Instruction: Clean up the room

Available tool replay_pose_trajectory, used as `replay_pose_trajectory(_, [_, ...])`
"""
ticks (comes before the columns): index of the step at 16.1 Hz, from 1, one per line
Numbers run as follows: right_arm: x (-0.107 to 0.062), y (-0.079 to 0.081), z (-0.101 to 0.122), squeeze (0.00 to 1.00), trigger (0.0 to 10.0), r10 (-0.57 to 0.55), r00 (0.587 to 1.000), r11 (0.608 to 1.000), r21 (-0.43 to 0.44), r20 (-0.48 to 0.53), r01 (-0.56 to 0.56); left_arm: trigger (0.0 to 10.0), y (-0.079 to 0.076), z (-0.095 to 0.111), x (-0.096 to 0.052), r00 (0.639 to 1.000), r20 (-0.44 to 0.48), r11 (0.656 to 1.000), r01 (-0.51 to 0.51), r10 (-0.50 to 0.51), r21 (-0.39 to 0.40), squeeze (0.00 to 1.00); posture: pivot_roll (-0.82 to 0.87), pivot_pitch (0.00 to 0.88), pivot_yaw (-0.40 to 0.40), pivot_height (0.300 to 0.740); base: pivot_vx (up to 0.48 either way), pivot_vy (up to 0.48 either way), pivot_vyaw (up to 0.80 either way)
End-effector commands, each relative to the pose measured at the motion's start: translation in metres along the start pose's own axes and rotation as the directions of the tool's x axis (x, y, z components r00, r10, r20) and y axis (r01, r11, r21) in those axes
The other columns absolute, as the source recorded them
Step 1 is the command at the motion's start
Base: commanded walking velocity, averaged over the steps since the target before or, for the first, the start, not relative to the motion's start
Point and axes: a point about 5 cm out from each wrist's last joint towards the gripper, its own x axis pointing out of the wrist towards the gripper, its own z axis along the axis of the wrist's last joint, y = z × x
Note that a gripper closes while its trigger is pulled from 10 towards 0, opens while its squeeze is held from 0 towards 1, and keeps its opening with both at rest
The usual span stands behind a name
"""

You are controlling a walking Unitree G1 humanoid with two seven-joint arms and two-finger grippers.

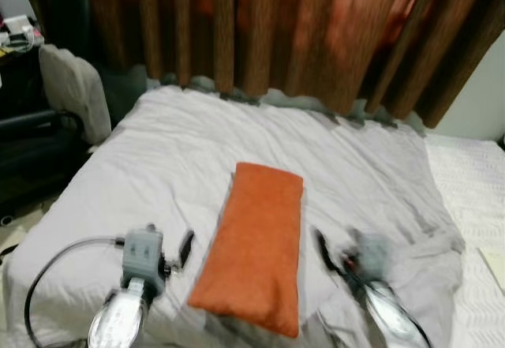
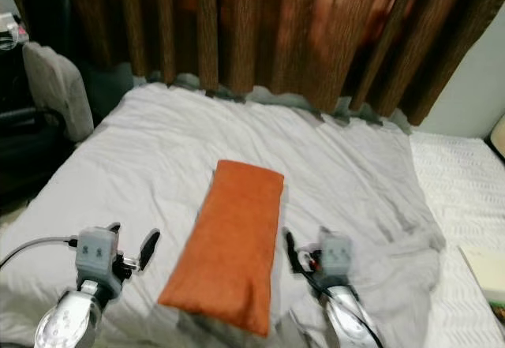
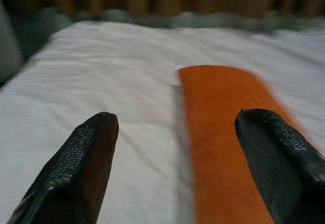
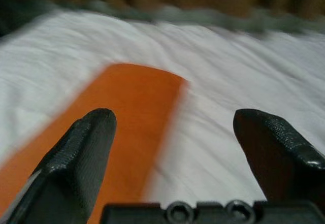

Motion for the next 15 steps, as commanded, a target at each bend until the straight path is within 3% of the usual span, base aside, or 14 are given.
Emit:
replay_pose_trajectory(1, [-0.017, -0.025, 0.003, 0.00, 10.0, -0.117, 0.993, 0.993, -0.036, -0.014, 0.116, 10.0, -0.008, 0.007, -0.001, 0.997, 0.031, 0.998, 0.069, -0.068, -0.016, 0.00, 0.15, 0.010, -0.138, 0.740, 0.000, 0.000, 0.00])
replay_pose_trajectory(4, [-0.028, -0.032, -0.007, 0.00, 10.0, -0.193, 0.979, 0.981, -0.030, -0.073, 0.191, 10.0, -0.009, 0.008, 0.011, 0.994, 0.008, 0.994, 0.110, -0.110, -0.004, 0.00, 0.12, 0.002, -0.094, 0.740, 0.000, 0.000, 0.00])
replay_pose_trajectory(6, [-0.024, -0.018, -0.009, 0.00, 10.0, -0.188, 0.978, 0.981, 0.030, -0.085, 0.191, 10.0, -0.003, 0.011, 0.020, 0.987, -0.005, 0.987, 0.161, -0.161, 0.022, 0.00, 0.09, 0.000, -0.025, 0.740, 0.000, 0.000, 0.00])
replay_pose_trajectory(10, [-0.016, -0.008, -0.005, 0.00, 10.0, -0.169, 0.983, 0.984, 0.035, -0.069, 0.172, 10.0, -0.003, 0.015, 0.036, 0.984, 0.004, 0.984, 0.178, -0.178, 0.019, 0.00, 0.06, 0.000, -0.015, 0.740, 0.000, 0.000, 0.00])
replay_pose_trajectory(12, [-0.011, -0.009, -0.002, 0.00, 10.0, -0.165, 0.985, 0.986, 0.023, -0.056, 0.167, 10.0, -0.011, 0.015, 0.040, 0.982, 0.018, 0.982, 0.189, -0.189, 0.008, 0.00, 0.05, 0.000, -0.019, 0.740, 0.000, 0.000, 0.00])
replay_pose_trajectory(15, [-0.006, -0.009, 0.001, 0.00, 10.0, -0.141, 0.989, 0.990, 0.016, -0.046, 0.142, 10.0, -0.009, 0.016, 0.043, 0.986, 0.045, 0.987, 0.162, -0.161, -0.022, 0.00, 0.06, 0.000, -0.037, 0.740, 0.191, 0.000, 0.00])
